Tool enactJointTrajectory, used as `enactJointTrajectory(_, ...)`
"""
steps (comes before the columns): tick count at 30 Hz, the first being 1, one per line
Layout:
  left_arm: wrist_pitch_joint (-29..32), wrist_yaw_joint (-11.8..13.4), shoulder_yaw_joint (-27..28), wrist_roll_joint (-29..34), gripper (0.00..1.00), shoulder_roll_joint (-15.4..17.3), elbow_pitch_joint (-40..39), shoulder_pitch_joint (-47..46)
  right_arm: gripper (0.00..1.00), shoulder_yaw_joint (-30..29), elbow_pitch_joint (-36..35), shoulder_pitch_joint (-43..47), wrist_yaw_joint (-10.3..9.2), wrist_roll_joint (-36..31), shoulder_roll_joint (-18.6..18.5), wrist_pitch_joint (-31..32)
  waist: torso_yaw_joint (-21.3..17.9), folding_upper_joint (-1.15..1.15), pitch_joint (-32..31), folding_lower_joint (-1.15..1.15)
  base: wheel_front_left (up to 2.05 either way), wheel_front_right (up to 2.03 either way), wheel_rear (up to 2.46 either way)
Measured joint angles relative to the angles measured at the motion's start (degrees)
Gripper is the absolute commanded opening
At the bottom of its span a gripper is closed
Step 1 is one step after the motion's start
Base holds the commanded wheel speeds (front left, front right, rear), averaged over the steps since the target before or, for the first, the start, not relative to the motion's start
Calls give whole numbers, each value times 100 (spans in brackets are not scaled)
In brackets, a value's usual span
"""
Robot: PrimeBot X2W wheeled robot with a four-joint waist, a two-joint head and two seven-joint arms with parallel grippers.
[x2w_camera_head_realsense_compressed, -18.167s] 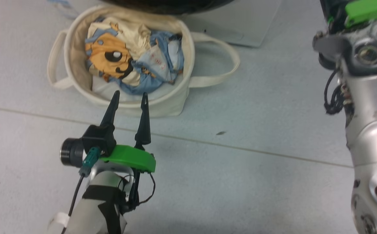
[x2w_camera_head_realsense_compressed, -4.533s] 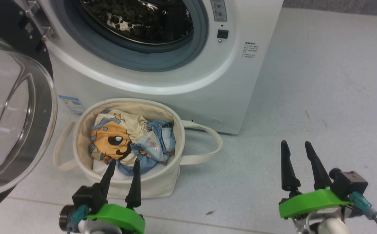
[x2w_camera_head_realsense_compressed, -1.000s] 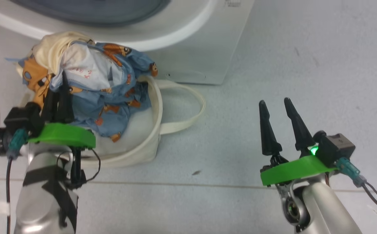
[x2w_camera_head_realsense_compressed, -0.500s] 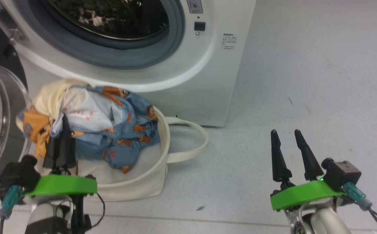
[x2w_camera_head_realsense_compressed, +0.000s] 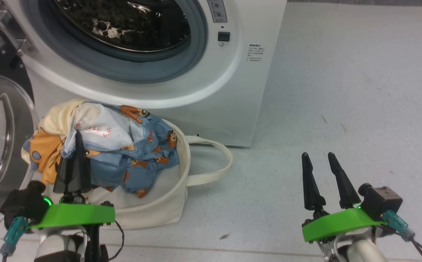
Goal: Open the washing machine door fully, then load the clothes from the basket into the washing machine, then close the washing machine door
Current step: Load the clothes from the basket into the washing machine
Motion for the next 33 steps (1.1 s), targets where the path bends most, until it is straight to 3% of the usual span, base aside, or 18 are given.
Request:
enactJointTrajectory(7,0,-10,40,60,0,-1,-54,-333,100,-7,-67,-90,0,-1,0,0,-150,0,357,0,0,0,0)
enactJointTrajectory(16,-26,-277,437,334,0,-12,229,-1780,100,-21,-275,-581,0,-2,0,0,-419,0,1212,1,0,0,0)
enactJointTrajectory(21,-36,-522,1011,687,0,-35,464,-2891,100,-41,-383,-881,0,2,0,0,-626,0,1822,2,0,0,0)
enactJointTrajectory(33,-43,-714,1584,1179,0,563,1469,-5447,100,108,-605,-1395,0,300,-1,0,-1234,-1,3155,1,0,0,0)
